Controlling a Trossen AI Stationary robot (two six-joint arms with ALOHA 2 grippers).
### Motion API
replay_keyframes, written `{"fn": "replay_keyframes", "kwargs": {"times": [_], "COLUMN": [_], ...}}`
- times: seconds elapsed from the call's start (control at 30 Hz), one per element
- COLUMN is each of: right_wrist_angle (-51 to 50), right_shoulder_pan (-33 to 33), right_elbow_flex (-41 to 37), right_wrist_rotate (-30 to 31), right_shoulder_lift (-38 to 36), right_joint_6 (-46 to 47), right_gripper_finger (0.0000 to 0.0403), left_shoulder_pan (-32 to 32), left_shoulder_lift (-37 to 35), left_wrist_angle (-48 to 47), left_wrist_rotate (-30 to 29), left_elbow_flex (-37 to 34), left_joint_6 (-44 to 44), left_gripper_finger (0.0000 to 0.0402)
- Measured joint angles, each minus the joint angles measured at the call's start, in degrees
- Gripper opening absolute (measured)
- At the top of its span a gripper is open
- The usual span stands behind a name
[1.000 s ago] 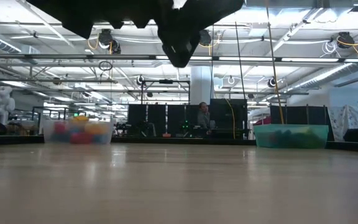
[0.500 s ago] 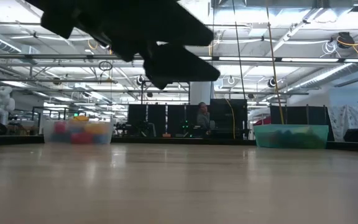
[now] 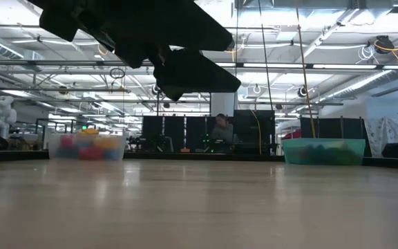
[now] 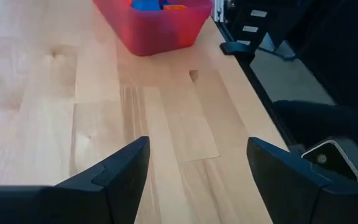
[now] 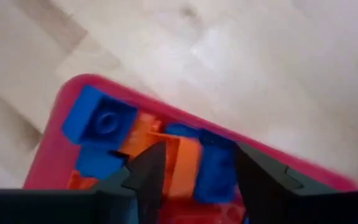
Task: Sort blocks by size
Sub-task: Return to Home Position
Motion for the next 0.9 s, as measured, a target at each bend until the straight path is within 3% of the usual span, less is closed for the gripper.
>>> {"fn": "replay_keyframes", "kwargs": {"times": [0.1, 0.2, 0.37, 0.67, 0.9], "right_wrist_angle": [2.5, 5.99, 14.23, 18.46, 27.06], "right_shoulder_pan": [0.3, 0.46, -0.08, -7.25, -13.5], "right_elbow_flex": [0.41, 2.1, 3.64, 3.62, 3.6], "right_wrist_rotate": [1.19, 6.47, 16.61, 24.19, 29.23], "right_shoulder_lift": [-1.13, -1.51, -1.54, 1.33, 0.14], "right_joint_6": [1.19, -2.59, -14.38, -28.13, -52.51], "right_gripper_finger": [0.0177, 0.0172, 0.0162, 0.0157, 0.0147], "left_shoulder_pan": [0.12, -0.1, -3.0, -12.41, -15.41], "left_shoulder_lift": [-0.54, -3.55, -11.5, -24.92, -33.22], "left_wrist_angle": [-0.78, -5.11, -15.25, -19.76, -20.85], "left_wrist_rotate": [-0.05, -3.49, -18.99, -39.45, -42.21], "left_elbow_flex": [0.0, -0.05, -0.24, -3.02, -7.89], "left_joint_6": [-2.78, -2.83, -0.85, 0.7, 2.1], "left_gripper_finger": [0.027, 0.027, 0.027, 0.027, 0.0248]}}
